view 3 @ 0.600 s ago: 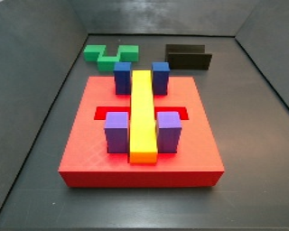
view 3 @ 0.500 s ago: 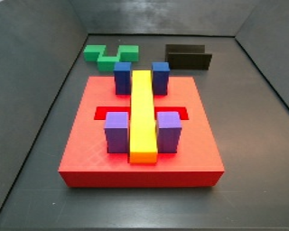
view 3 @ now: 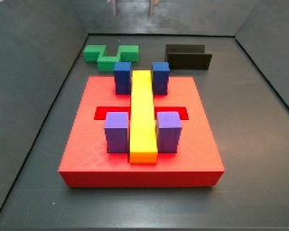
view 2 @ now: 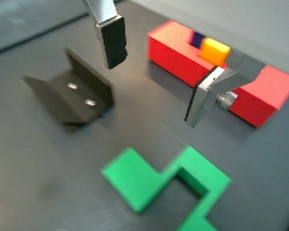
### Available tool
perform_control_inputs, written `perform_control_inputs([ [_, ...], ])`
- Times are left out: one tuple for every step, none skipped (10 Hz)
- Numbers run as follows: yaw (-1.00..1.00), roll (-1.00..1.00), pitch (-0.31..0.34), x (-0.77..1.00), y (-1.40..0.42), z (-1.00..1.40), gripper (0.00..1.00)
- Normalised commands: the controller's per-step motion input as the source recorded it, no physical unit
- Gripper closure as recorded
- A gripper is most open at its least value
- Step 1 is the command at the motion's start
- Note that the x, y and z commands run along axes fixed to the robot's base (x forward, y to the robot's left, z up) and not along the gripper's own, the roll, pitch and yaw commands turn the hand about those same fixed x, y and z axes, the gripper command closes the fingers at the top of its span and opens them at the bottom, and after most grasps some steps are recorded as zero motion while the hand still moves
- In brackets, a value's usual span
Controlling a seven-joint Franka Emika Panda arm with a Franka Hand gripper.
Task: Pick up the green object. Move up. Place the green object on the fixture. Regrasp the green object. Move to above the board. Insert the green object.
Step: Pick up the green object.
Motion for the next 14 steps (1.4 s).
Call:
perform_control_inputs([
  [0.00, -0.01, -0.171, -0.81, -0.07, -0.78, 0.00],
  [0.02, -0.01, -0.203, -0.69, -0.03, -0.69, 0.00],
  [0.00, 0.00, -0.227, -0.41, -0.08, -0.55, 0.00],
  [0.09, 0.00, -0.196, -0.19, -0.12, -0.42, 0.00],
  [0.22, 0.00, -0.149, 0.00, -0.11, -0.36, 0.00],
  [0.20, 0.02, -0.091, 0.00, -0.09, -0.33, 0.00],
  [0.13, 0.06, -0.060, -0.11, -0.09, -0.33, 0.00],
  [0.05, 0.11, -0.056, -0.32, -0.05, -0.36, 0.00],
  [0.00, 0.12, -0.036, -0.25, -0.02, -0.37, 0.00],
  [0.00, 0.09, -0.051, -0.21, -0.01, -0.32, 0.00],
  [0.00, 0.09, -0.056, -0.14, 0.00, -0.29, 0.00],
  [0.00, 0.04, -0.060, 0.00, -0.01, -0.23, 0.00],
  [0.00, 0.00, -0.074, 0.03, 0.00, -0.18, 0.00],
  [0.00, 0.00, -0.081, 0.03, 0.00, -0.19, 0.00],
])
